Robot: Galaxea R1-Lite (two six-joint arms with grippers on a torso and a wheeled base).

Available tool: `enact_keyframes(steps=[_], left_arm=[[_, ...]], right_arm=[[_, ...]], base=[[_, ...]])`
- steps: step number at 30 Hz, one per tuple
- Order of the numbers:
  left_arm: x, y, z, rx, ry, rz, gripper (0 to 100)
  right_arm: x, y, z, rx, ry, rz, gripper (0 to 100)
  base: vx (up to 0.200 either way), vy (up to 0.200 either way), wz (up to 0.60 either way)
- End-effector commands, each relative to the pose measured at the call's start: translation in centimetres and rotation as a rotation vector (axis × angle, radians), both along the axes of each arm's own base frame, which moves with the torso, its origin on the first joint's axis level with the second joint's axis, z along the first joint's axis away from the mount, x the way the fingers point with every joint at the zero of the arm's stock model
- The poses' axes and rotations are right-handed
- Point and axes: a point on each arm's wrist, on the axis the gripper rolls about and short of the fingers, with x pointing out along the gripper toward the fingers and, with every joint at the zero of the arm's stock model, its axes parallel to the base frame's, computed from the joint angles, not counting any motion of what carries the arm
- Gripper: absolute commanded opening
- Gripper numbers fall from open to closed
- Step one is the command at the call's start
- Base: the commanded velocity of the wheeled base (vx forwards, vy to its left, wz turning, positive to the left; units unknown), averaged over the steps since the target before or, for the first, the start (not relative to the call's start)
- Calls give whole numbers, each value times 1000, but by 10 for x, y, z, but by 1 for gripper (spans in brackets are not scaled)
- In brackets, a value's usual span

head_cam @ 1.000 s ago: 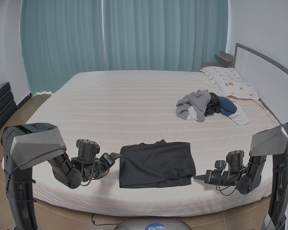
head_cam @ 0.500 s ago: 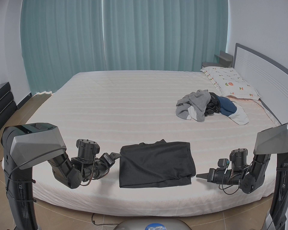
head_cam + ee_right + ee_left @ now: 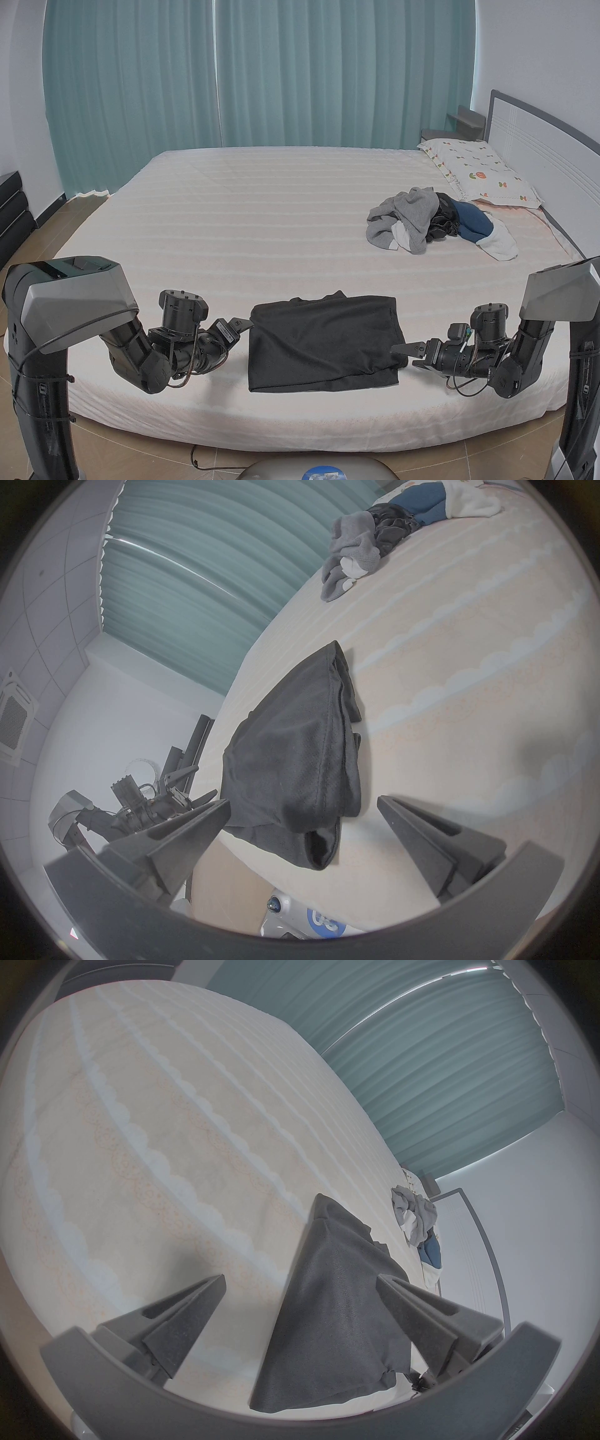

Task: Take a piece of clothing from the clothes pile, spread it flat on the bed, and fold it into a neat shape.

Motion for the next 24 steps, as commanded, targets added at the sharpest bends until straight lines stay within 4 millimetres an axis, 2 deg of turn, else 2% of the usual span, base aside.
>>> enact_keyframes(steps=[1,7,19,21,24], left_arm=[[0,0,0,0,0,0,100],[0,0,0,-1,-1,0,100],[1,0,1,-4,-2,-2,100],[1,0,1,-5,0,-2,100],[1,0,1,-5,-2,-2,100]], right_arm=[[-1,5,-11,-18,25,4,0],[-4,3,-6,-24,16,-7,0],[-15,-5,20,-17,-29,-10,0],[-16,-5,20,-18,-28,-9,0],[-19,-5,8,-66,-23,23,0]], base=[[0,0,0],[0,0,0],[0,0,0],[0,0,0],[0,0,0]])
